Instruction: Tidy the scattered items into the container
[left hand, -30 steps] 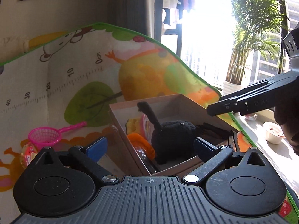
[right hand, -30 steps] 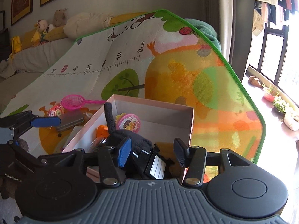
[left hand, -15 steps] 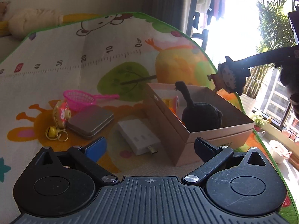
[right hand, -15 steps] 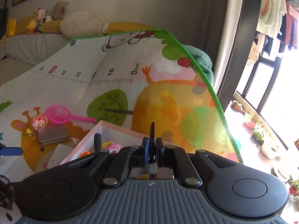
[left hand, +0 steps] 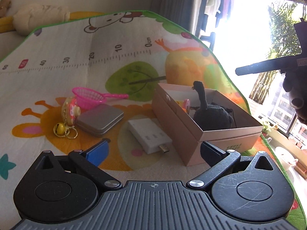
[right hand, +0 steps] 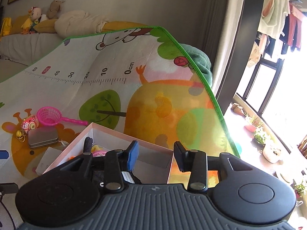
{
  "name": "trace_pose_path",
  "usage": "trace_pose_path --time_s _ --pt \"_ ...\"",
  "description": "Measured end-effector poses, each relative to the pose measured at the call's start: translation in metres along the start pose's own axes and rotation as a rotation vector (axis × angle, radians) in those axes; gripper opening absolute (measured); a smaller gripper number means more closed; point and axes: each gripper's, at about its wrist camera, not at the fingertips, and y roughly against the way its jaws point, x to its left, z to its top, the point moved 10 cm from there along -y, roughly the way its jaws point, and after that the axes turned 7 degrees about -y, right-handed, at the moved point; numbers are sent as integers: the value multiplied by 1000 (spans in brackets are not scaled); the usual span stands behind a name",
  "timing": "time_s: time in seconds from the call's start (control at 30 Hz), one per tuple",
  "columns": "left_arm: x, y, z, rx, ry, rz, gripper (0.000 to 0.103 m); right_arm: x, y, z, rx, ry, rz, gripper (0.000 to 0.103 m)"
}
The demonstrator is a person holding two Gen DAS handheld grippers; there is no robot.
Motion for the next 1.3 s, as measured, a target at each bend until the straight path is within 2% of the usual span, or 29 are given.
trace_pose_path --time_s 0.07,0.1,0.13,0.17,0.37,0.43,0.5,0.6,0.7,0.8,0.9,0.97,1.03,1.13,1.2,1.3 --pt "0 0 0 -2 -2 4 103 3 0 -5 20 3 6 36" --pt "0 0 0 -2 -3 6 103 7 -3 -9 48 -4 27 31" --pt "0 1 -1 -2 -4 5 103 12 -6 -15 78 -15 49 22" --pt "0 2 -1 -1 -4 4 103 16 -10 -21 103 -23 64 19" --pt "2 7 -5 15 -21 20 103 34 -56 -58 243 -30 37 19" --pt "8 11 -8 20 -39 41 103 31 -61 -57 249 -15 -8 19" --pt "18 14 -11 26 -52 79 103 31 -57 -52 240 -33 -14 19" --pt "47 17 -15 54 -19 174 103 52 -36 -37 149 28 12 20" --pt "75 21 -15 80 4 292 103 93 -16 -24 94 103 108 21" --pt "90 25 -17 86 19 333 103 141 -9 -13 124 122 254 22" --pt "94 27 -20 88 44 311 103 178 -23 2 220 43 374 31" --pt "92 29 -20 73 39 297 103 194 -42 12 284 -29 415 52" --pt "90 28 -20 65 44 281 103 211 -72 21 337 -94 431 61" --pt "93 27 -22 67 93 249 103 237 -113 21 416 -150 440 63" --pt "100 26 -25 76 151 232 103 257 -135 16 442 -143 439 65" --pt "108 25 -28 80 215 211 103 288 -155 12 415 -63 436 65"
